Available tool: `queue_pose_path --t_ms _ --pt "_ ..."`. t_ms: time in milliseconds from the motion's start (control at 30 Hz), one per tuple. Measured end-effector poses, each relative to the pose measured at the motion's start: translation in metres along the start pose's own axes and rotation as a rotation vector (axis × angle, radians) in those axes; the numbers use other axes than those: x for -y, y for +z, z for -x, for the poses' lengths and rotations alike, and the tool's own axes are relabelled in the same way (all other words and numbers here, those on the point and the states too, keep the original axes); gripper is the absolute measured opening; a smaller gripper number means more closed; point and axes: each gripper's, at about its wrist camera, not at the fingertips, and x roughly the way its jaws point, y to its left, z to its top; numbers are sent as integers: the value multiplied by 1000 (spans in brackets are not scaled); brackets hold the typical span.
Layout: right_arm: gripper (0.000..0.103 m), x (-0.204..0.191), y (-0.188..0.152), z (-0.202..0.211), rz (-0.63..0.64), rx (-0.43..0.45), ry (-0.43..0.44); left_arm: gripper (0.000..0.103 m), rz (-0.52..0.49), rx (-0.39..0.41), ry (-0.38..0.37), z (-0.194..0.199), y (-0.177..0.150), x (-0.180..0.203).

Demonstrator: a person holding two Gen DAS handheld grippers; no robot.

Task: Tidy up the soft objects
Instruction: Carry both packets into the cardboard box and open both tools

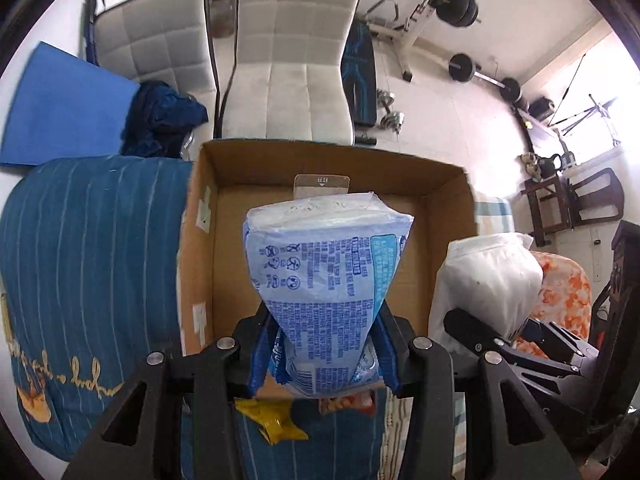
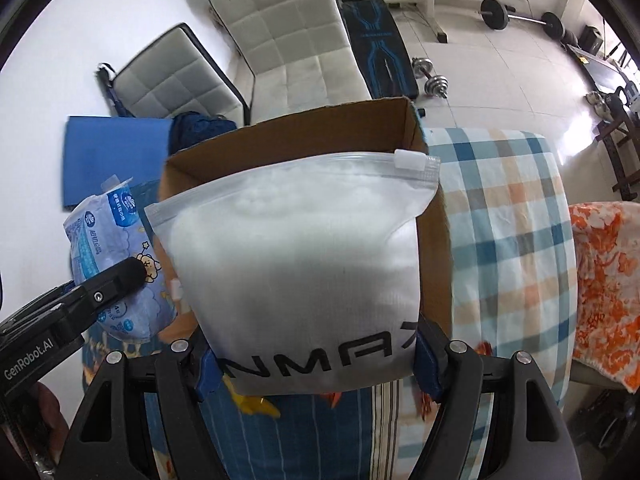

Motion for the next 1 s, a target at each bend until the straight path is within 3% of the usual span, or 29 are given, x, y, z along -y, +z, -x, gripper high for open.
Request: queue_pose_path --t_ms 267,367,633,767,900,1000 --pt "77 -3 55 -106 -20 -85 -106 42 25 -167 -37 -105 49 -17" --pt "77 -1 67 -138 -16 -105 -148 43 16 -204 -46 -127 58 -17" --pt "77 8 80 -177 -55 -149 -183 45 17 -281 -129 -149 64 -12" --pt "80 14 82 -190 -63 -196 -167 53 52 -331 -187 -158 65 -18" --pt "85 14 78 -201 -53 -248 -129 56 52 -349 -190 -149 64 -15" --pt "89 7 74 -199 -30 -237 -128 62 25 -351 -162 -143 66 -11"
